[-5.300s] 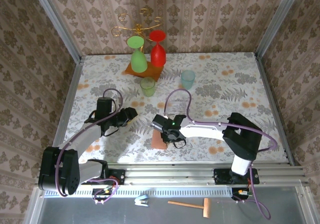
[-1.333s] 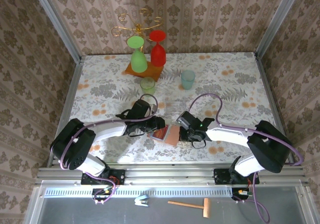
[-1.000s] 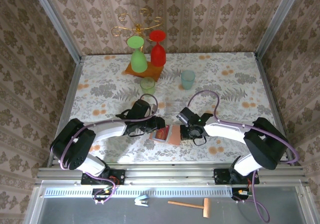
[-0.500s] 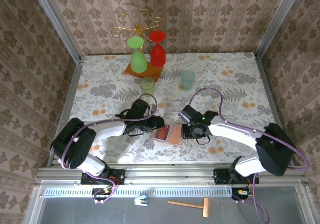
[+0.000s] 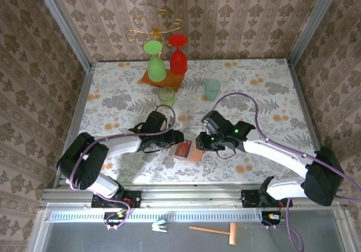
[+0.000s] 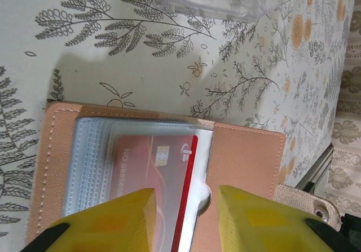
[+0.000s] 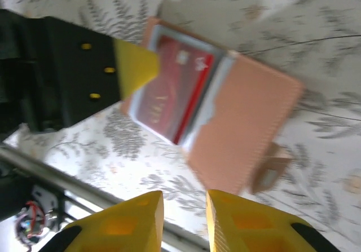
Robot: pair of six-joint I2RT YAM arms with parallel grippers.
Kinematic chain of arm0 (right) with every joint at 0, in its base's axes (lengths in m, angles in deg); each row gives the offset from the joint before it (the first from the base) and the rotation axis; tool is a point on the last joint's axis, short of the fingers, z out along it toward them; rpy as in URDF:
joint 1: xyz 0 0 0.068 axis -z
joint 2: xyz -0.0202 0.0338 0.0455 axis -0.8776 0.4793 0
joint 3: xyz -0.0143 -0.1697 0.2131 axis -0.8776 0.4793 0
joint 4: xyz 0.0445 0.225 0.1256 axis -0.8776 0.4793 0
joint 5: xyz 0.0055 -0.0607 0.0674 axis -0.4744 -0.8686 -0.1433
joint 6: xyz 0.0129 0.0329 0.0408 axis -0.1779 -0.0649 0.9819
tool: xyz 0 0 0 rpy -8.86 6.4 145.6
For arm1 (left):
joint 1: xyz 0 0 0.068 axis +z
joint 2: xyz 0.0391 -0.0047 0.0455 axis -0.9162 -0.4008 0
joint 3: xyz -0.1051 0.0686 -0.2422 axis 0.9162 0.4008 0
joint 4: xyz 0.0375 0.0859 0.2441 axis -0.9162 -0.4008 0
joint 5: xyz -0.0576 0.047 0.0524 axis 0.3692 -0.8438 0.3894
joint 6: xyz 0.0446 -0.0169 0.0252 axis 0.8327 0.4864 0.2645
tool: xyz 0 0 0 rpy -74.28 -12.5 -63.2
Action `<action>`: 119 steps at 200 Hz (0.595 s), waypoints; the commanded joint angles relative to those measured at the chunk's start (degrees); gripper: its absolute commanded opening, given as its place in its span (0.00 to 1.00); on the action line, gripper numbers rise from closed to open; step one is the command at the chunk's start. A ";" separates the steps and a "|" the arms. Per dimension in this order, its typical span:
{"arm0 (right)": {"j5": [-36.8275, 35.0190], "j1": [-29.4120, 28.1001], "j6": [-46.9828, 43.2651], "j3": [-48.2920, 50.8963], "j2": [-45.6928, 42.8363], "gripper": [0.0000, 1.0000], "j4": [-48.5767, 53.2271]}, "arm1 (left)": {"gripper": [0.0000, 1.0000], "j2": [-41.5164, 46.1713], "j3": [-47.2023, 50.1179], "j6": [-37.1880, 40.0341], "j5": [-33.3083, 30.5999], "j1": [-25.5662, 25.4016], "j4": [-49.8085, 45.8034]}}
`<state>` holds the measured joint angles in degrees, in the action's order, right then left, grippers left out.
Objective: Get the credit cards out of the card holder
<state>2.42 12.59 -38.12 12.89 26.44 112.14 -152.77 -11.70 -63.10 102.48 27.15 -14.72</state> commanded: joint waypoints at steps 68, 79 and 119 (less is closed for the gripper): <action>-5.91 -2.90 3.20 -2.22 13.59 0.15 -0.32 | 0.34 3.84 3.36 1.71 0.21 2.64 -1.09; -5.97 -2.63 3.07 -1.36 14.01 0.15 -0.85 | 0.34 3.71 3.38 1.73 0.53 2.60 -1.03; -5.99 -1.04 0.54 1.95 15.33 0.12 -3.83 | 0.34 2.63 4.55 -0.11 1.24 2.44 2.10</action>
<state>-1.84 10.60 -35.89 12.72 40.73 110.26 -150.02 -8.66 -62.90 102.70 29.40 -14.53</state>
